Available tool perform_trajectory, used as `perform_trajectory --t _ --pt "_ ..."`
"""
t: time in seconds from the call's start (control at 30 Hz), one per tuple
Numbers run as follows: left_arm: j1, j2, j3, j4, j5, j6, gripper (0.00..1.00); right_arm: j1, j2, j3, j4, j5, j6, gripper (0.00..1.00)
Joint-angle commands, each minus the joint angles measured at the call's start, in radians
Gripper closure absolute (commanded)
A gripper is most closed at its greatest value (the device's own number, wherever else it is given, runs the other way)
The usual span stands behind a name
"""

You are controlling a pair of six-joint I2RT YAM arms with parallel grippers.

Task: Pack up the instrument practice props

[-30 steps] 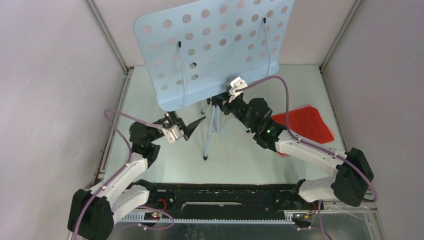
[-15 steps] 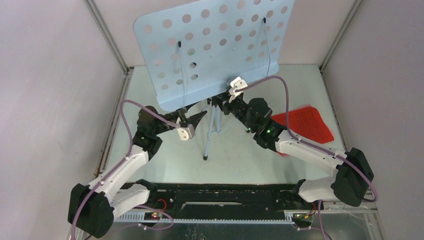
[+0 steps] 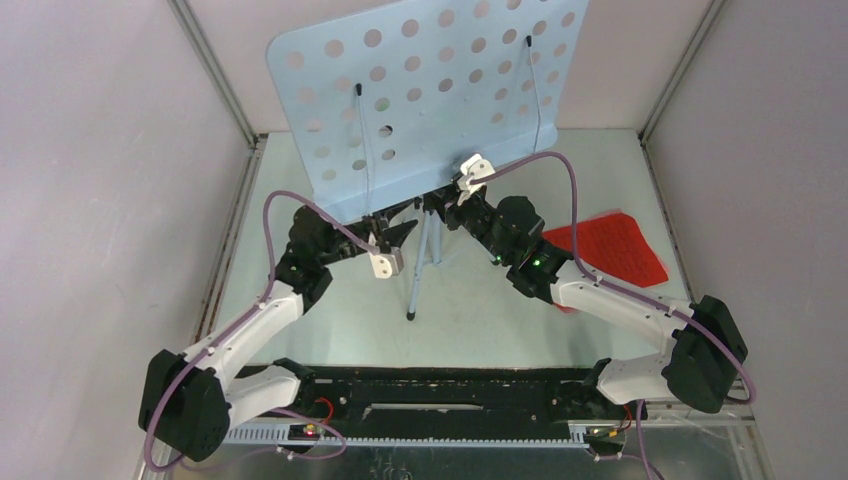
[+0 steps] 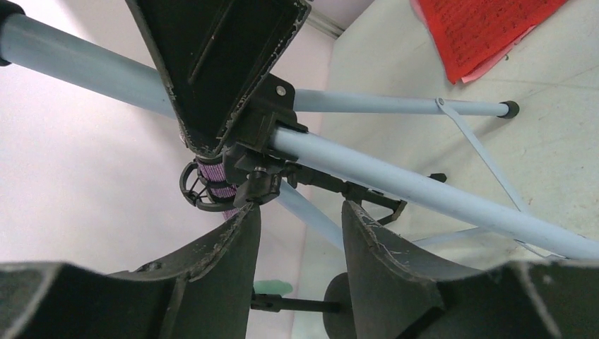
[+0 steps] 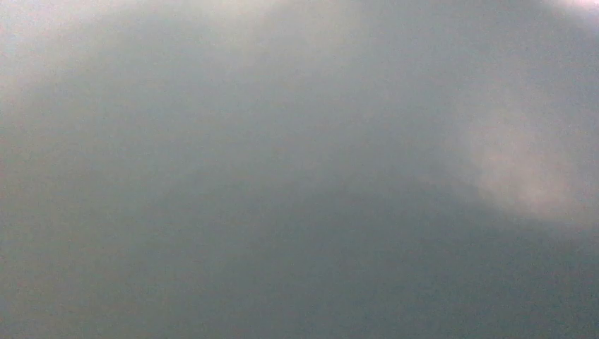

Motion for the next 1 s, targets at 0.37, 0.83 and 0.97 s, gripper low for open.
perform_trajectory --t 0.37,0.83,0.97 --pt "-0.006 0.005 0.106 0.016 -0.030 0.033 0.48 0.061 0.011 -0.012 -0.151 -0.115 0.001 1.00" --pt "-0.006 0.026 0.109 -0.012 0.012 0.026 0.76 0.067 0.023 0.000 -0.160 -0.112 -0.001 1.00" --pt "-0.006 0.036 0.135 -0.002 0.009 -0.185 0.79 0.067 0.023 0.000 -0.158 -0.110 -0.001 1.00"
